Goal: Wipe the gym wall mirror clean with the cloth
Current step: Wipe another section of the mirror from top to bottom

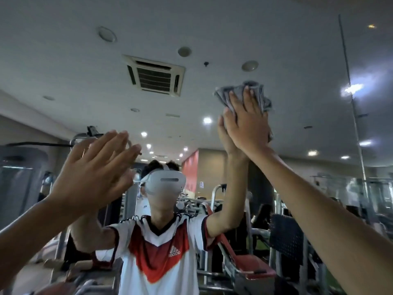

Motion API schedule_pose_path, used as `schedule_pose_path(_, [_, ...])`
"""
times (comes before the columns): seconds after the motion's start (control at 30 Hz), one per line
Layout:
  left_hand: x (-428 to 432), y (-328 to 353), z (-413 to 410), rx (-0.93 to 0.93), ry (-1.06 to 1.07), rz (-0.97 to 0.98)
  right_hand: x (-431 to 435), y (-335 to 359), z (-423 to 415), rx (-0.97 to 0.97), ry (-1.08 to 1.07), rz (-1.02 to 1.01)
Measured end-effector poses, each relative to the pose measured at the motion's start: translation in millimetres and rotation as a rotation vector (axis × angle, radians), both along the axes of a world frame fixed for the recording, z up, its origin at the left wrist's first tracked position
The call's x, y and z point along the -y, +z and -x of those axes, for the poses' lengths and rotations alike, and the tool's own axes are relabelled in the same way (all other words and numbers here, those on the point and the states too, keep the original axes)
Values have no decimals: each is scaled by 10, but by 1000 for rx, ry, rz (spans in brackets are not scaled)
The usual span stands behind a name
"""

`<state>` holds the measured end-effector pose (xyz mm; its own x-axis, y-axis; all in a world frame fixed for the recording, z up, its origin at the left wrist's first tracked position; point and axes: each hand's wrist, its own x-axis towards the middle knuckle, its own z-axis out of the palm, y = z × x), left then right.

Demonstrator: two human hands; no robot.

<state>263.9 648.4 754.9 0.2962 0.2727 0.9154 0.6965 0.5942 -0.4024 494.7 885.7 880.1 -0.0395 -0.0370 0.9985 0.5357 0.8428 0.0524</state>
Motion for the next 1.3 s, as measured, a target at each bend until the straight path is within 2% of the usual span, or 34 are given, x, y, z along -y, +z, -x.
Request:
schedule_pose_path(0.13, [359, -136, 271, 48, 47, -11, 228, -421, 439, 221, -37, -282])
schedule_pose_path(0.23, [618, -228, 474, 96, 54, -22, 172, -840, 248, 353, -2, -397])
schedule_pose_path(0.3, [785, -263, 609, 123, 63, -26, 24, -913, 55, 253, 26, -300])
schedule_pose_path(0.4, [931, -276, 760, 130, 79, -9, 21, -611, 98, -36, 18, 18])
schedule_pose_path(0.5, [917, -302, 810, 139, 66, -37, 426, -141, 489, -93, 16, 117])
schedule_pose_path(0.63, [914, -319, 825, 134, 38, -52, 955, -67, 1182, 8, 60, -61])
schedule_pose_path(0.77, [1039, -415, 941, 223, 69, -91, 1234, -816, 1371, 362, 34, -414])
schedule_pose_path(0.83, [1159, -465, 1059, 312, 66, -136, 1105, -1098, 1156, 457, -3, -493])
schedule_pose_path(0.93, [1363, -557, 1228, 359, 76, -168, 873, -893, 933, 269, 0, -313])
schedule_pose_path(1.0, [1462, -604, 1310, 370, 77, -175, 964, -525, 1077, 123, 19, -181])
schedule_pose_path(1.07, [1539, -628, 1363, 416, 36, -210, 1258, -220, 1395, 53, 43, -142])
schedule_pose_path(1.2, [1598, -666, 1456, 468, 27, -262, 1865, -163, 2075, 124, 82, -246])
schedule_pose_path(1.3, [1731, -717, 1578, 575, -26, -394, 2108, -706, 2248, 371, 81, -487])
